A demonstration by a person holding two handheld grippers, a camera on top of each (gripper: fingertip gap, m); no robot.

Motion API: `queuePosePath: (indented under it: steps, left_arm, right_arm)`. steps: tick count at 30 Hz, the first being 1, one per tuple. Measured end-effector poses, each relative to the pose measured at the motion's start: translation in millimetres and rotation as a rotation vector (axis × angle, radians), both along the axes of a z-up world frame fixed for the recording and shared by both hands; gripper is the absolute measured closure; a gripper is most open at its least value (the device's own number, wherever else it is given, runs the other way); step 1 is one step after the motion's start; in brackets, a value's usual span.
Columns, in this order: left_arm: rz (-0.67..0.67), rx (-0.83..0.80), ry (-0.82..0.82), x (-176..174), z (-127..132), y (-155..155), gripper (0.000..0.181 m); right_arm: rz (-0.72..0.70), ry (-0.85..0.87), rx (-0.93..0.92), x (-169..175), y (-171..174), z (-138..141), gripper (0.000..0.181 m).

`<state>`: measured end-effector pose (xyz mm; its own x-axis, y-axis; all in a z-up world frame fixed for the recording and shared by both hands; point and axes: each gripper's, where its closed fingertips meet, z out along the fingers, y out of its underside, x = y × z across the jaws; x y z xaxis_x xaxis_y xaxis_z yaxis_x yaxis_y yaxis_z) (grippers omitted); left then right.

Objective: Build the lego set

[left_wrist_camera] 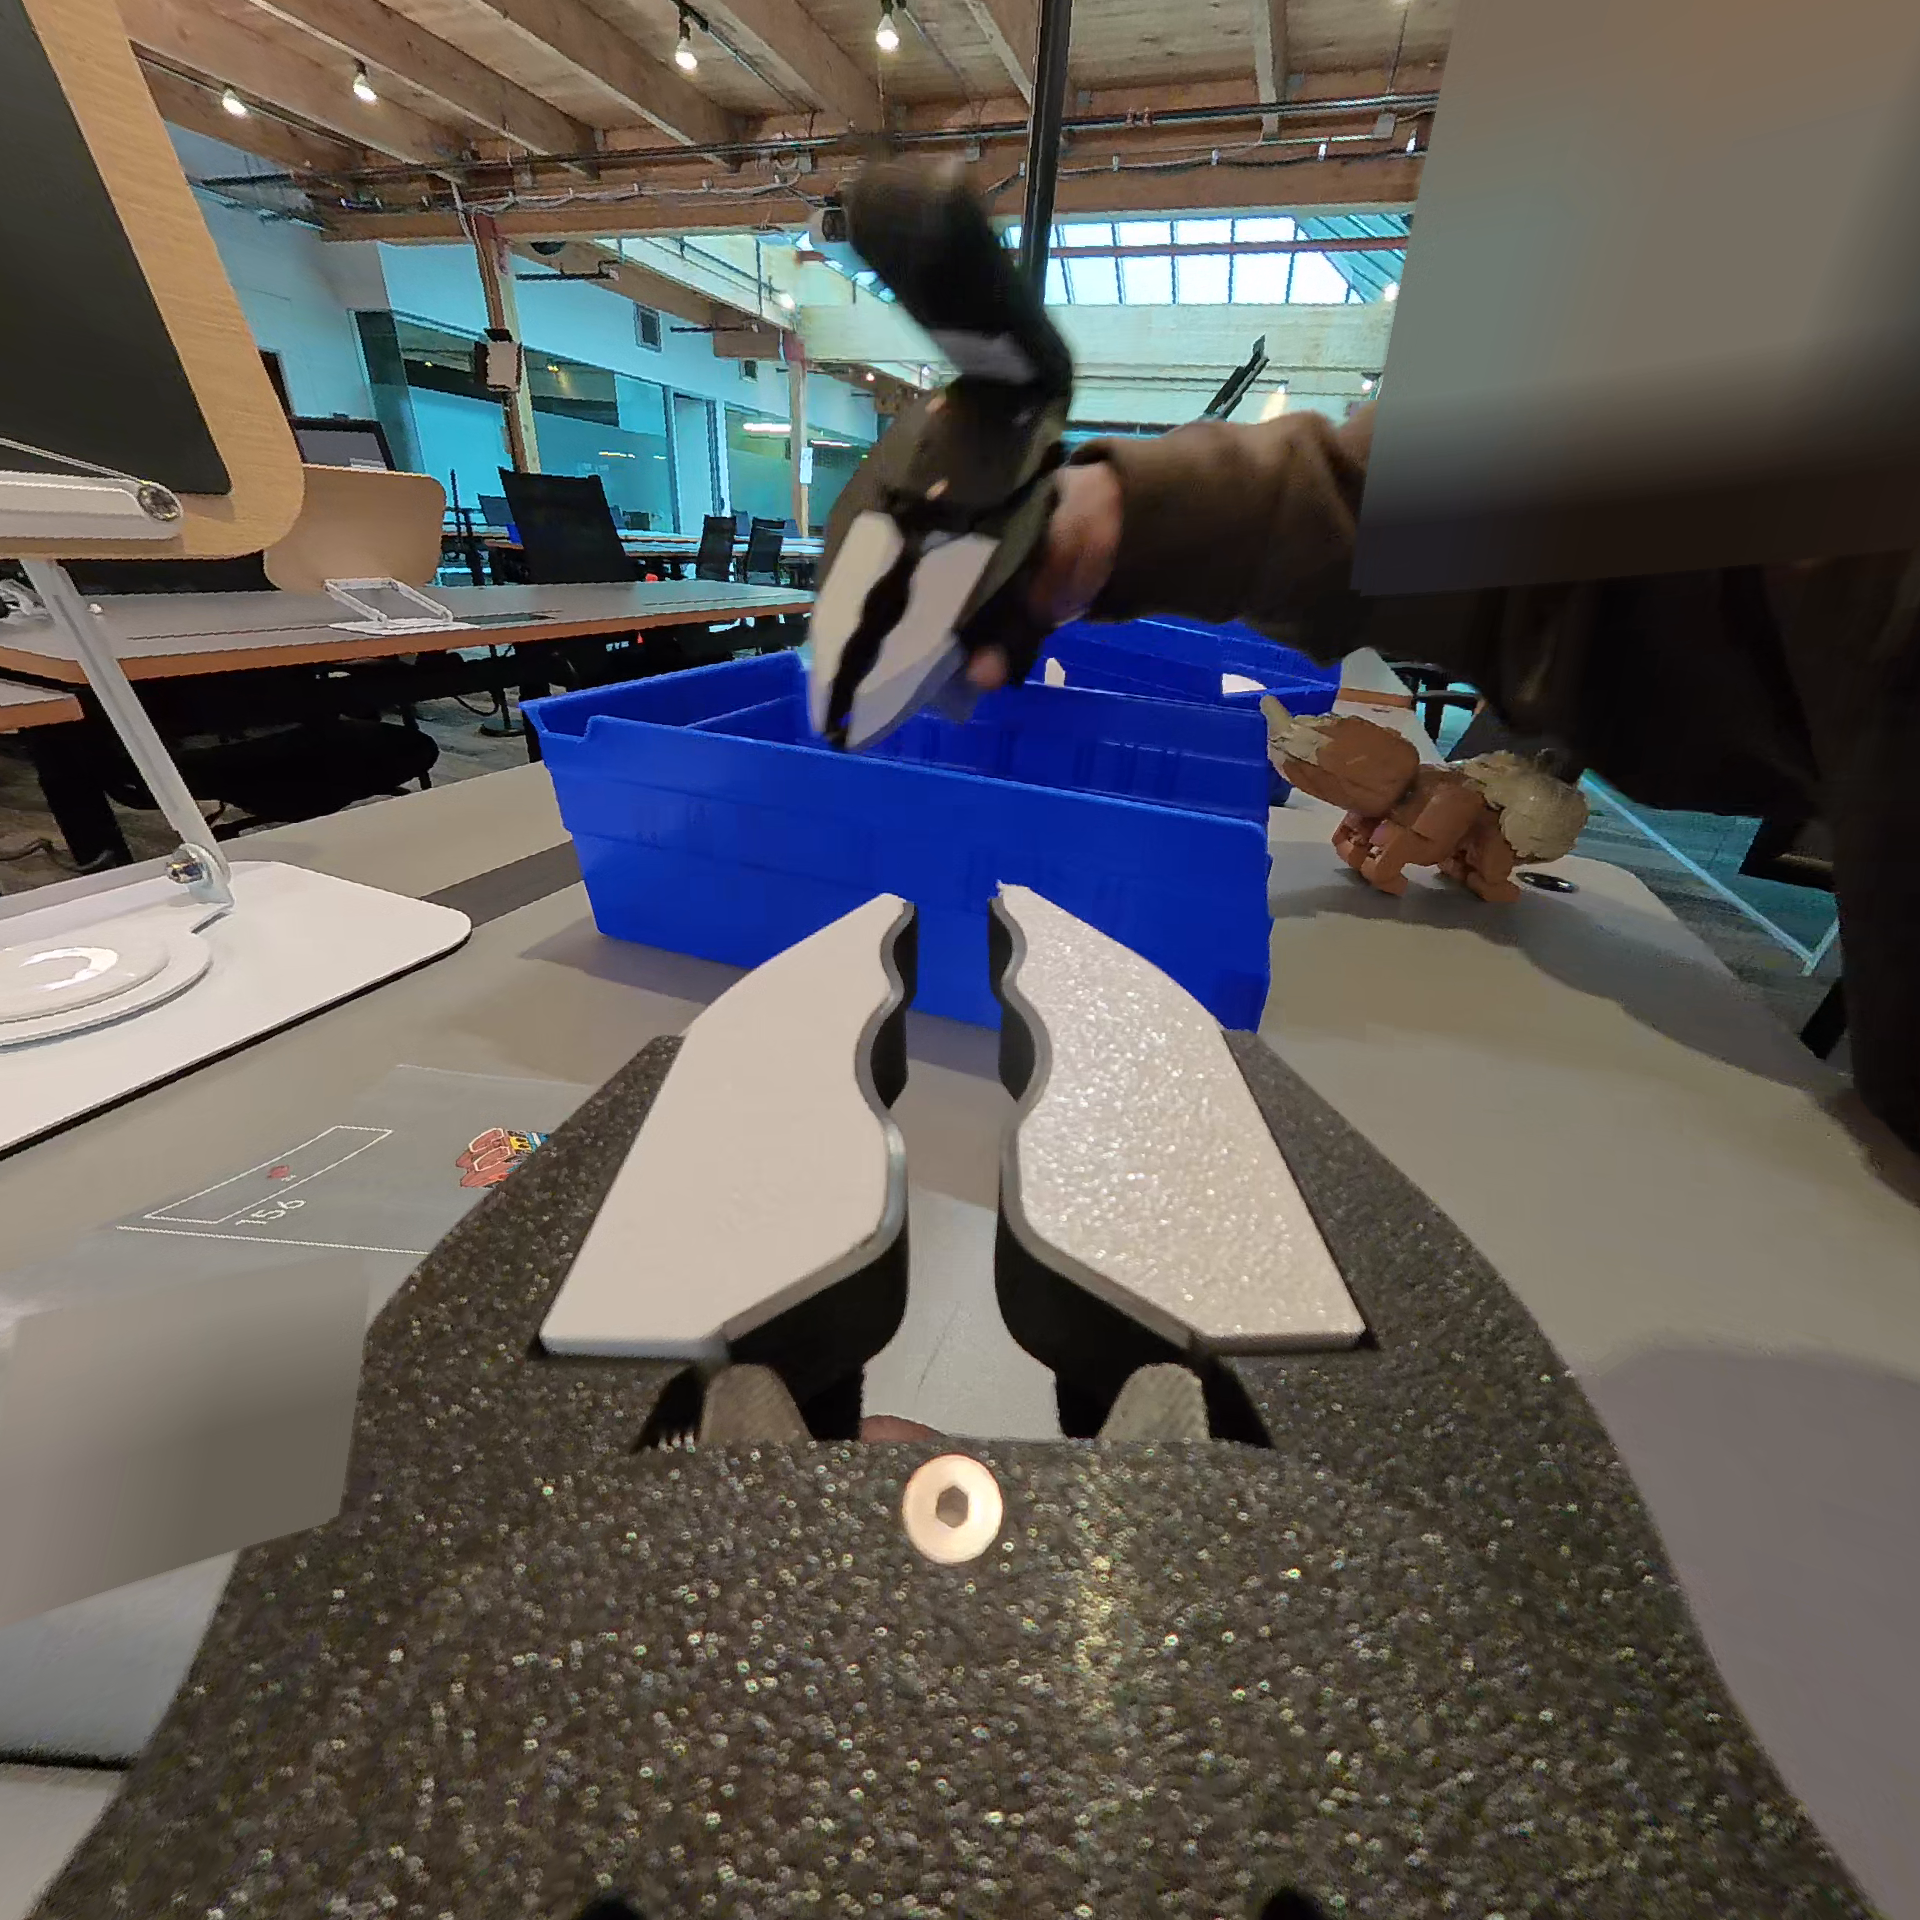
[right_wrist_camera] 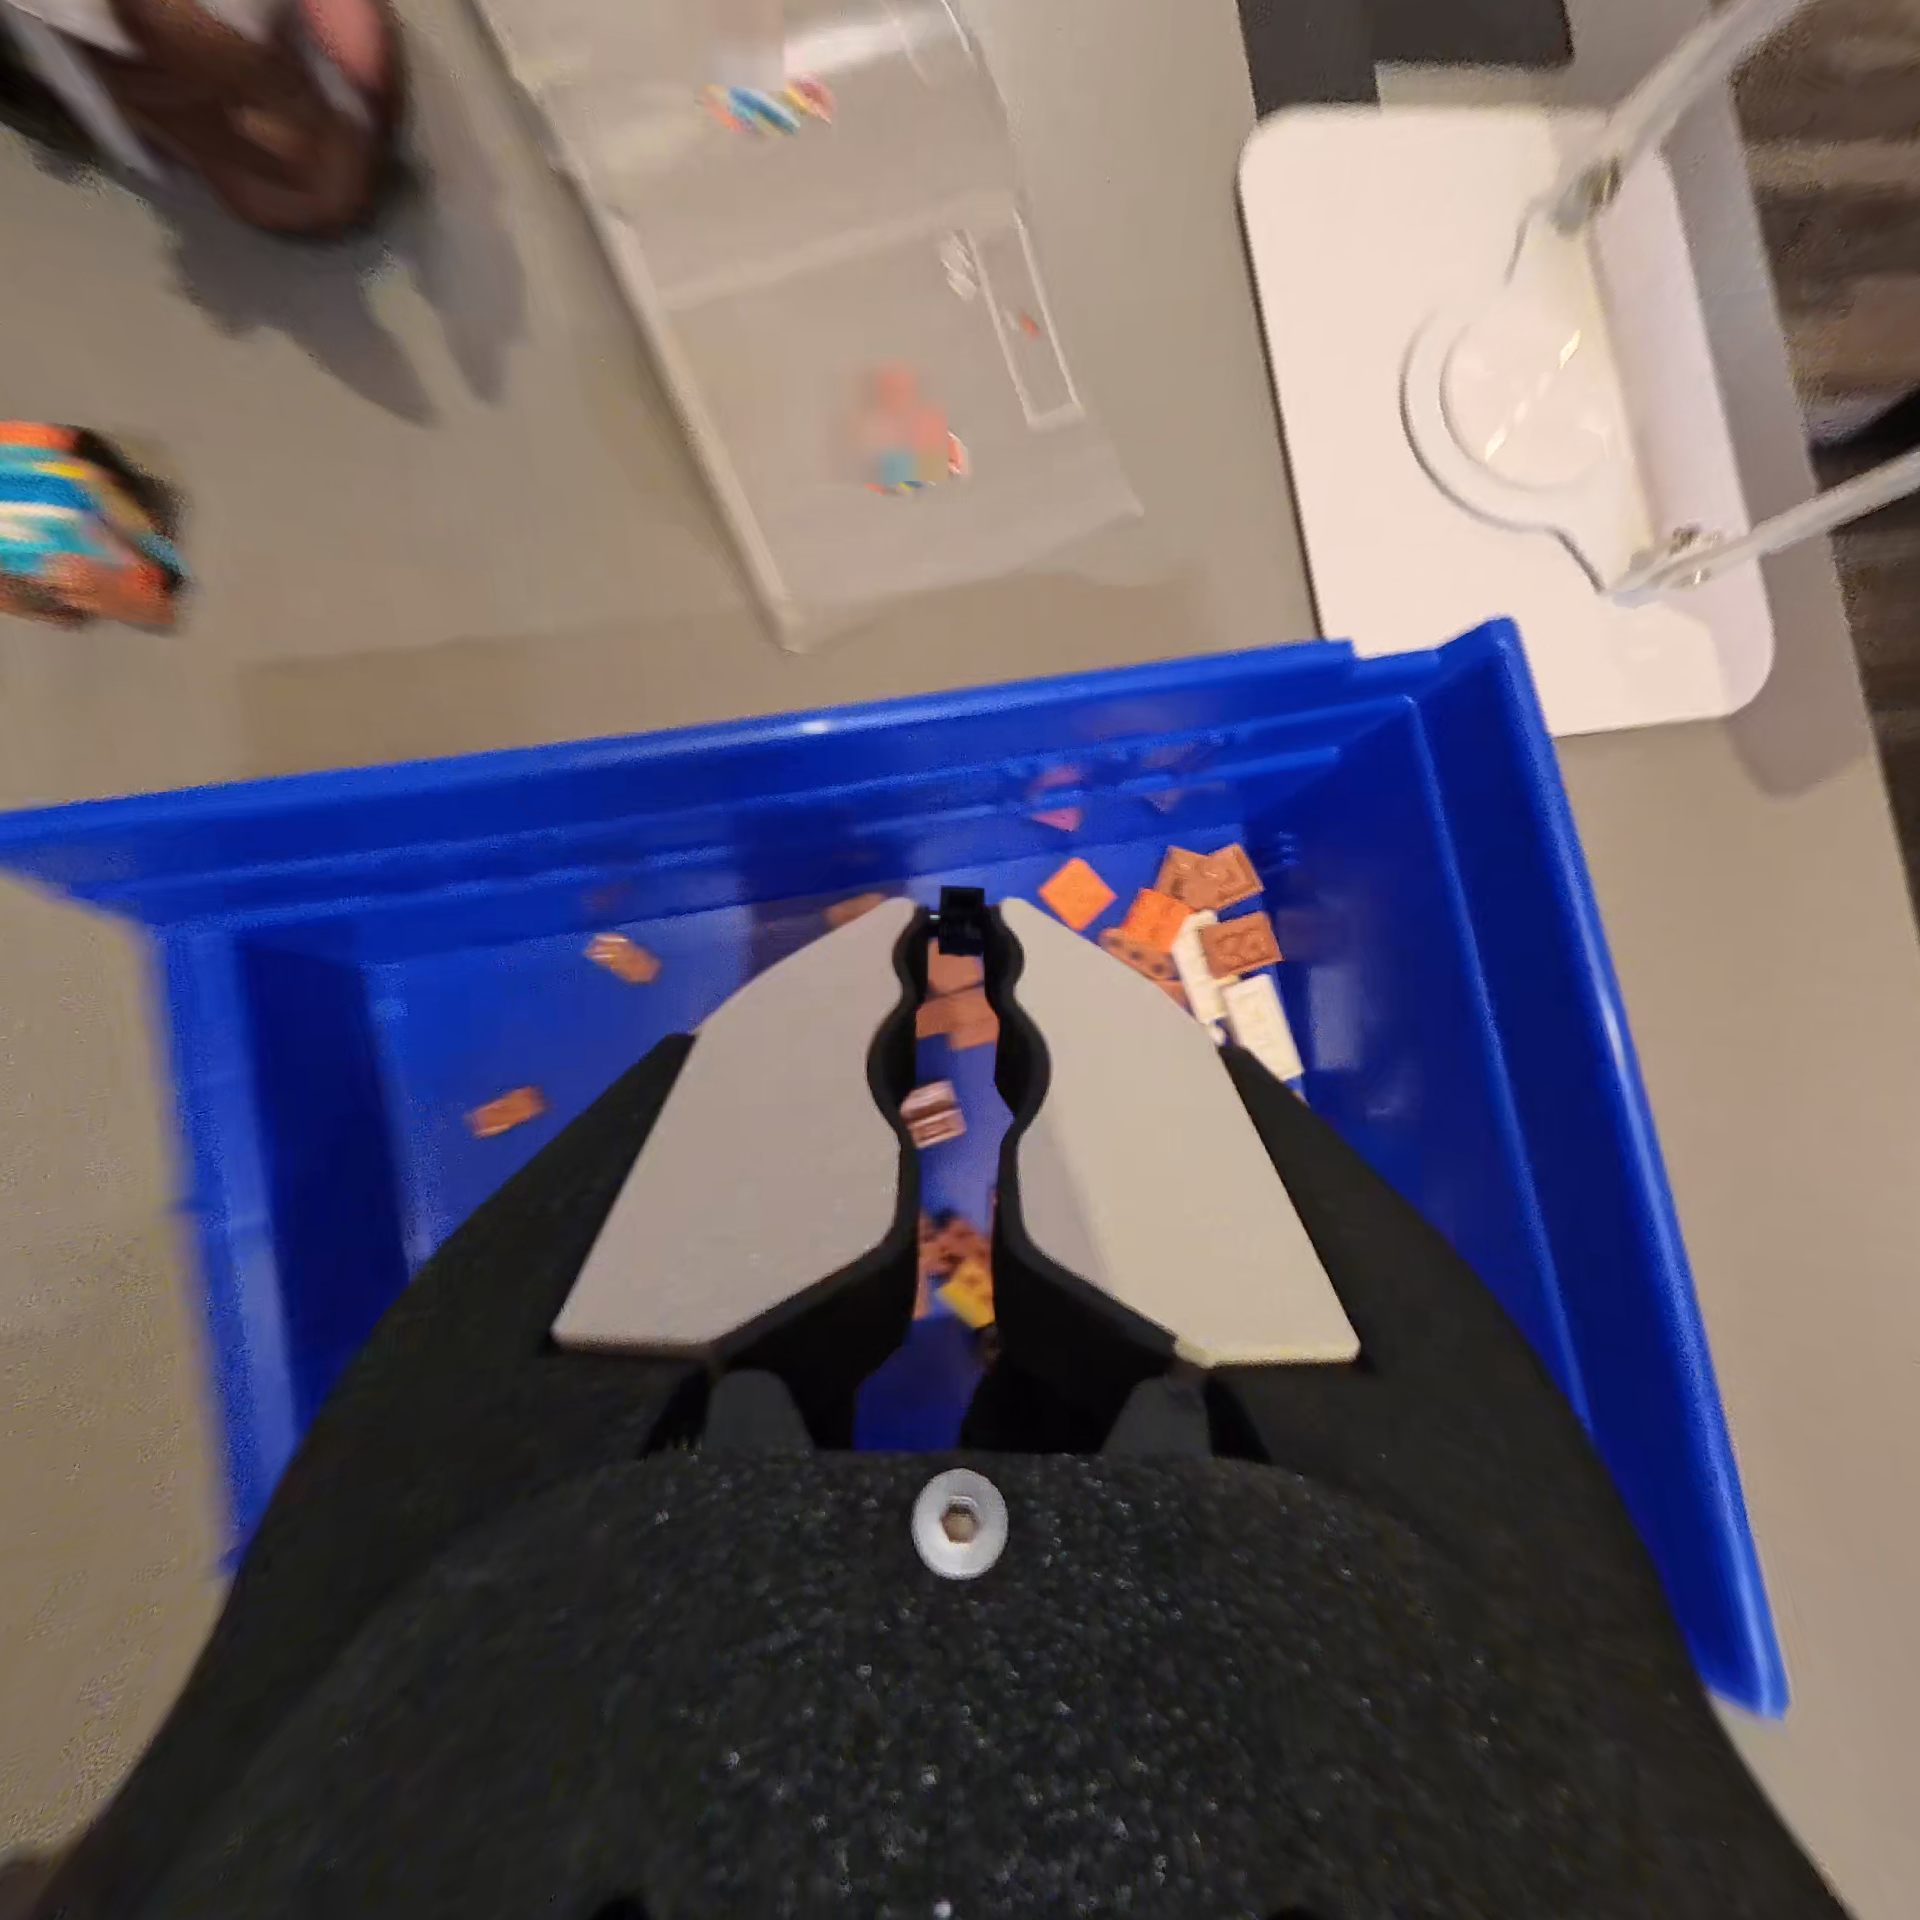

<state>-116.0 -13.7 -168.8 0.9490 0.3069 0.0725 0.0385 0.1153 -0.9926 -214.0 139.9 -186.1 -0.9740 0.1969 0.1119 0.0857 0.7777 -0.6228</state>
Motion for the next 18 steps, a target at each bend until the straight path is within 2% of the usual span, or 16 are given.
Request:
queuePosePath:
  steps: [1,5,8,11,13,18]
  left_arm:
    - [0.0,-0.003,0.005,0.8,-0.1,0.2,0.169]
    - [0.01,-0.006,0.027,3.9,1.5,-0.8,0.169]
    - [0.028,0.015,0.026,3.4,4.4,-5.0,0.169]
    - [0.053,0.05,0.012,-0.3,8.2,-11.5,0.169]
    - [0.072,0.067,0.005,-3.0,10.0,-15.5,0.17]
    - [0.101,0.064,0.016,-3.0,11.0,-19.5,0.17]
  right_arm:
    - [0.013,0.011,-0.027,18.8,-0.3,14.1,0.172]
    - [0.053,0.07,-0.12,105.9,-13.5,53.6,0.172]
    - [0.014,0.111,-0.158,159.9,-31.3,55.6,0.172]
    - [-0.046,0.1,-0.199,199.8,-55.6,33.5,0.172]
    - [-0.079,0.108,-0.182,215.2,-70.1,5.7,0.172]
    - [-0.123,0.121,-0.061,225.5,-90.1,-65.4,0.172]
